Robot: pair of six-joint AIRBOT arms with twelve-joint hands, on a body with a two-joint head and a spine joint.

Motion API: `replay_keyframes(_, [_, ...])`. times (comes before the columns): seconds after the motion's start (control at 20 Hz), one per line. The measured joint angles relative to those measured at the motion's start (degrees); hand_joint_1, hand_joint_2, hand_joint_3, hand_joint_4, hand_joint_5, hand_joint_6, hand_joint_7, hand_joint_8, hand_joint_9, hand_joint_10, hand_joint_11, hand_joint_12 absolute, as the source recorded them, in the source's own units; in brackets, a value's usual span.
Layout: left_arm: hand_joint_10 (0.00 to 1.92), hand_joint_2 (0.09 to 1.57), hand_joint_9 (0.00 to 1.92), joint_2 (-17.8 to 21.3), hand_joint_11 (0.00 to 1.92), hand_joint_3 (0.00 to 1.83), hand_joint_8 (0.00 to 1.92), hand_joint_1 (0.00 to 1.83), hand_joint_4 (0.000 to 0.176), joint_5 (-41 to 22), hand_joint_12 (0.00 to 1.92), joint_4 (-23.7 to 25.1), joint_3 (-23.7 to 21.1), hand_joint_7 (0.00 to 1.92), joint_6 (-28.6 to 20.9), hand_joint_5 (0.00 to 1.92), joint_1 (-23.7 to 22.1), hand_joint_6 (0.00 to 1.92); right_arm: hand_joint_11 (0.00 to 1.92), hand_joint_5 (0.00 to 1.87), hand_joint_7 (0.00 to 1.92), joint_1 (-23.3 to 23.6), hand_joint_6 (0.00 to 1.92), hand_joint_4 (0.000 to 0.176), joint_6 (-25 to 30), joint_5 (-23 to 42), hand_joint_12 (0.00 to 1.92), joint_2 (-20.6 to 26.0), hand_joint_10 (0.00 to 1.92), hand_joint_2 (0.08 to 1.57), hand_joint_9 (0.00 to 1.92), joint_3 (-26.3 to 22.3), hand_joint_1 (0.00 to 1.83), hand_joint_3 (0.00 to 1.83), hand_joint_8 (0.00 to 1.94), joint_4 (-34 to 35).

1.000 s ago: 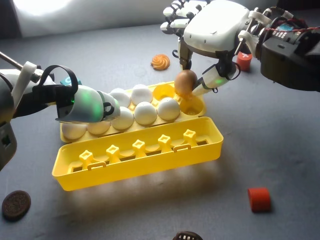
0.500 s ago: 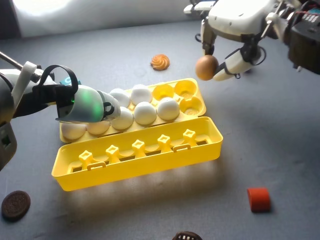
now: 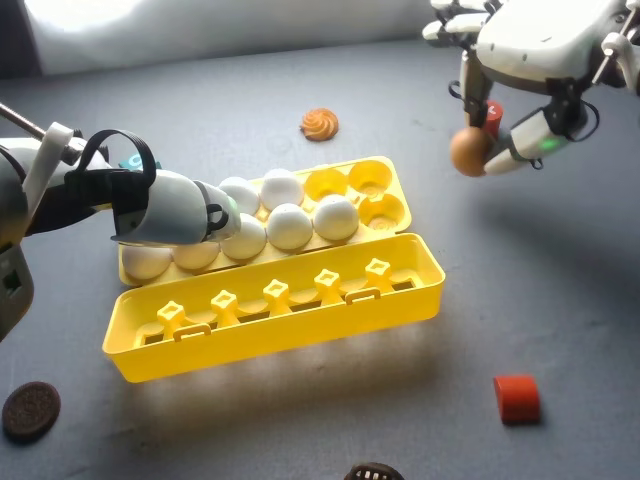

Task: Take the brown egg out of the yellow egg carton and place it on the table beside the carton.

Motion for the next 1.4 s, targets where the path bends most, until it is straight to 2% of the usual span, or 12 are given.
replay_keyframes(0.2, [0.0, 1.12, 0.02, 0.0, 0.01, 0.0, 0.01, 0.0, 0.0, 0.04, 0.0, 0.0, 0.0, 0.04, -0.02, 0.09, 0.0, 0.0, 0.0, 1.42, 0.24, -1.95, 0.22, 0.176, 0.04, 0.66, 0.0, -0.61, 0.0, 0.96, 0.0, 0.55, 1.12, 0.0, 0.01, -0.09])
replay_keyframes(0.45, [0.01, 1.11, 0.02, 0.0, 0.02, 0.0, 0.01, 0.0, 0.0, 0.07, 0.01, 0.02, 0.0, 0.05, -0.02, 0.1, 0.02, 0.01, 0.0, 1.45, 0.24, -2.8, 0.15, 0.176, 0.15, 2.56, 0.0, -3.02, 0.0, 0.95, 0.0, 4.52, 1.13, 0.0, 0.0, 0.0])
replay_keyframes(1.1, [0.0, 1.12, 0.02, 0.0, 0.01, 0.0, 0.0, 0.0, 0.0, -0.02, 0.01, 0.0, 0.0, 0.05, -0.02, 0.09, 0.02, 0.0, 0.0, 1.43, 0.22, -2.97, 0.14, 0.176, 0.15, 1.84, 0.0, -3.8, 0.0, 0.96, 0.0, 4.46, 1.12, 0.0, 0.0, -0.09])
replay_keyframes(1.2, [0.01, 1.12, 0.03, 0.0, 0.02, 0.0, 0.01, 0.0, 0.0, 0.02, 0.01, 0.0, 0.0, 0.06, -0.02, 0.1, 0.02, 0.0, 0.0, 1.3, 0.19, -2.58, 0.4, 0.176, 0.15, 1.88, 0.0, -3.8, 0.0, 0.99, 0.0, 4.46, 1.1, 0.0, 0.01, -0.09])
replay_keyframes(1.25, [0.0, 1.12, 0.02, 0.0, 0.01, 0.0, 0.0, 0.0, 0.0, 0.02, 0.01, 0.0, 0.0, 0.05, -0.02, 0.08, 0.02, 0.0, 0.0, 1.05, 0.13, -2.58, 0.15, 0.176, 0.15, 1.97, 0.0, -3.8, 0.0, 0.93, 0.0, 4.46, 0.94, 0.0, 0.0, -0.07])
replay_keyframes(1.3, [0.01, 1.11, 0.03, 0.0, 0.02, 0.0, 0.01, 0.0, 0.0, 0.02, 0.01, 0.0, 0.0, 0.06, -0.02, 0.09, 0.02, 0.0, 0.0, 1.0, 0.11, -2.58, 0.05, 0.176, 0.15, 1.81, 0.0, -3.8, 0.0, 0.91, 0.0, 4.46, 0.86, 0.0, 0.0, -0.09])
replay_keyframes(1.35, [0.01, 1.12, 0.03, 0.0, 0.02, 0.0, 0.01, 0.0, 0.0, 0.02, 0.01, 0.0, 0.0, 0.06, -0.02, 0.09, 0.02, 0.01, 0.0, 0.97, 0.1, -2.36, 0.02, 0.176, 0.09, 1.27, 0.0, -3.69, 0.0, 0.91, 0.0, 4.46, 0.86, 0.0, 0.0, -0.2])
replay_keyframes(1.4, [0.0, 1.11, 0.03, 0.0, 0.02, 0.0, 0.0, 0.0, 0.0, 0.02, 0.01, 0.0, 0.0, 0.05, -0.02, 0.09, 0.02, 0.0, 0.0, 0.93, 0.1, -2.14, 0.01, 0.176, 0.2, 0.87, 0.0, -3.52, 0.0, 0.91, 0.0, 4.44, 0.78, 0.0, 0.0, -0.2])
